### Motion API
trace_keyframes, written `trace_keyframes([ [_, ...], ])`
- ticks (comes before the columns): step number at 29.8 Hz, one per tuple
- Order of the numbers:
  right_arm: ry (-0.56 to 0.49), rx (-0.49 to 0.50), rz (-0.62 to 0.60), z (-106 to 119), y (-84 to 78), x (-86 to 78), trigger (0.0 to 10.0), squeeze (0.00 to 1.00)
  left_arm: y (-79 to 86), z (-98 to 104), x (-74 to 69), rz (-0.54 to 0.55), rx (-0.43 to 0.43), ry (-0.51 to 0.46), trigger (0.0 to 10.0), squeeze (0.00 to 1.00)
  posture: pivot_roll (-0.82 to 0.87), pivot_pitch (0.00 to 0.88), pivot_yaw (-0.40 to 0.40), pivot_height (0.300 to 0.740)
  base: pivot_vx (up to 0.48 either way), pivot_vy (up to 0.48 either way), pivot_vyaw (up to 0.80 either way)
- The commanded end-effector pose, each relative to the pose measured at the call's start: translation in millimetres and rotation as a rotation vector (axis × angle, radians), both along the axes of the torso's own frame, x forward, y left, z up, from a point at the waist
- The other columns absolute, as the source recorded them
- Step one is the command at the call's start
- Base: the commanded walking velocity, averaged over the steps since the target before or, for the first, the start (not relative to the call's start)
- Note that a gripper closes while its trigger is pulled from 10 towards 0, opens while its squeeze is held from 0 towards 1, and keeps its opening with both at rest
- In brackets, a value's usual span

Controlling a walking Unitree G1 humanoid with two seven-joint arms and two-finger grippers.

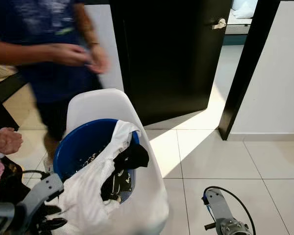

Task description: Hang hanger

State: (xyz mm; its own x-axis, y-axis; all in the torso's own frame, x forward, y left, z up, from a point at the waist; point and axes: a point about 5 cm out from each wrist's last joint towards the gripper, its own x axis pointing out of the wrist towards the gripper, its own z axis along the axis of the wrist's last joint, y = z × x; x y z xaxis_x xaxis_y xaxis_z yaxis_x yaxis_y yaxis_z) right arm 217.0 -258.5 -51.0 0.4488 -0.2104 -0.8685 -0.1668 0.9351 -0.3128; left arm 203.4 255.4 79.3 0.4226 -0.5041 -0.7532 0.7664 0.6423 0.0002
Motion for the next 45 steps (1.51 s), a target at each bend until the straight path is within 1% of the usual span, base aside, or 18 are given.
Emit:
trace_keyframes([
  [1,0.007,0.003,0.005,-1,2.9,-0.6,10.0,0.0,-0.9,7,2.8,-0.015,-0.008,-0.027,10.0,1.0,0.0,0.0,0.009,0.74,0.0,0.0,0.0],
  [3,0.007,0.003,0.006,-1,2.9,-0.6,10.0,0.0,-7.2,18,4.5,-0.059,-0.039,-0.059,10.0,1.0,0.0,0.0,0.009,0.74,0.0,0.0,0.0],
  [6,0.008,0.002,0.007,-1,2.9,-0.6,10.0,0.0,-35.7,49,0.8,-0.223,-0.195,-0.11,10.0,1.0,0.01,0.0,0.008,0.74,0.0,0.0,0.0],
  [11,0.007,0.002,0.008,-1,3.3,-0.4,10.0,0.0,-42.2,65,9.4,-0.236,-0.242,-0.2,10.0,1.0,0.01,0.0,0.009,0.74,0.0,0.0,0.0],
  [13,0.006,0.002,0.01,-1,3.9,0.2,10.0,0.0,-33.0,83,44.2,-0.046,-0.241,-0.399,10.0,1.0,0.01,0.0,0.012,0.74,0.0,0.0,0.0],
  [14,0.006,0.002,0.01,-1,3.9,0.2,10.0,0.0,-33.0,83,44.2,-0.046,-0.241,-0.399,10.0,1.0,0.01,0.0,0.012,0.74,0.0,0.0,0.0],
  [15,0.005,0.002,0.011,-1,4.2,0.5,10.0,0.0,-22.2,84,63.8,0.109,-0.198,-0.475,10.0,1.0,0.01,0.0,0.015,0.74,0.0,0.0,0.0],
  [16,0.005,0.002,0.011,-1,4.2,0.5,10.0,0.0,-22.2,84,63.8,0.109,-0.198,-0.475,10.0,1.0,0.01,0.0,0.015,0.74,0.0,0.0,0.0],
  [17,0.004,0.002,0.012,-1,4.3,0.8,10.0,0.0,-13.8,82,76.1,0.229,-0.165,-0.501,10.0,1.0,0.01,0.0,0.015,0.74,0.0,0.0,0.0],
  [18,0.003,0.001,0.015,-1,4.5,1.3,10.0,0.0,-7.0,69,84.6,0.369,-0.171,-0.462,10.0,0.48,0.0,0.0,0.017,0.74,0.0,0.0,0.0],
  [19,0.003,0.001,0.015,-1,4.5,1.3,10.0,0.0,-7.0,69,84.6,0.369,-0.171,-0.462,10.0,0.48,0.0,0.0,0.017,0.74,0.0,0.0,0.0],
  [20,0.002,0.001,0.017,-1,4.7,1.7,10.0,0.0,-7.1,52,88.2,0.457,-0.203,-0.391,10.0,0.0,0.0,0.0,0.014,0.74,0.0,0.0,0.0],
  [24,-0.001,0.003,0.017,0,4.9,2.3,10.0,0.0,-17.4,27,91.0,0.515,-0.278,-0.285,10.0,0.0,0.0,0.0,0.011,0.74,0.0,0.0,0.0],
  [27,-0.005,0.006,0.016,0,5.2,2.7,10.0,0.0,-35.4,18,93.8,0.451,-0.372,-0.234,10.0,0.0,0.0,0.0,0.01,0.74,0.0,0.0,0.0],
  [33,0.002,0.008,0.016,0,5.4,2.2,10.0,0.0,-40.2,22,94.7,0.331,-0.308,-0.284,10.0,0.0,-0.01,0.0,0.021,0.74,0.0,0.0,-0.38],
  [35,0.002,0.012,0.013,-1,5.6,2.1,10.0,0.0,-39.8,27,95.8,0.306,-0.293,-0.315,10.0,0.0,-0.01,0.0,0.02,0.74,0.0,0.0,-0.76],
  [37,0.002,0.011,0.022,0,5.7,2.2,10.0,0.0,-34.1,52,106.2,0.356,-0.26,-0.484,10.0,0.0,0.0,0.0,0.012,0.74,0.0,0.0,-0.76],
  [45,-0.004,0.021,0.013,-1,6.2,2.1,10.0,0.0,-18.5,70,112.7,0.508,-0.096,-0.669,10.0,0.0,0.0,0.0,0.01,0.74,0.0,0.0,-0.1],
])
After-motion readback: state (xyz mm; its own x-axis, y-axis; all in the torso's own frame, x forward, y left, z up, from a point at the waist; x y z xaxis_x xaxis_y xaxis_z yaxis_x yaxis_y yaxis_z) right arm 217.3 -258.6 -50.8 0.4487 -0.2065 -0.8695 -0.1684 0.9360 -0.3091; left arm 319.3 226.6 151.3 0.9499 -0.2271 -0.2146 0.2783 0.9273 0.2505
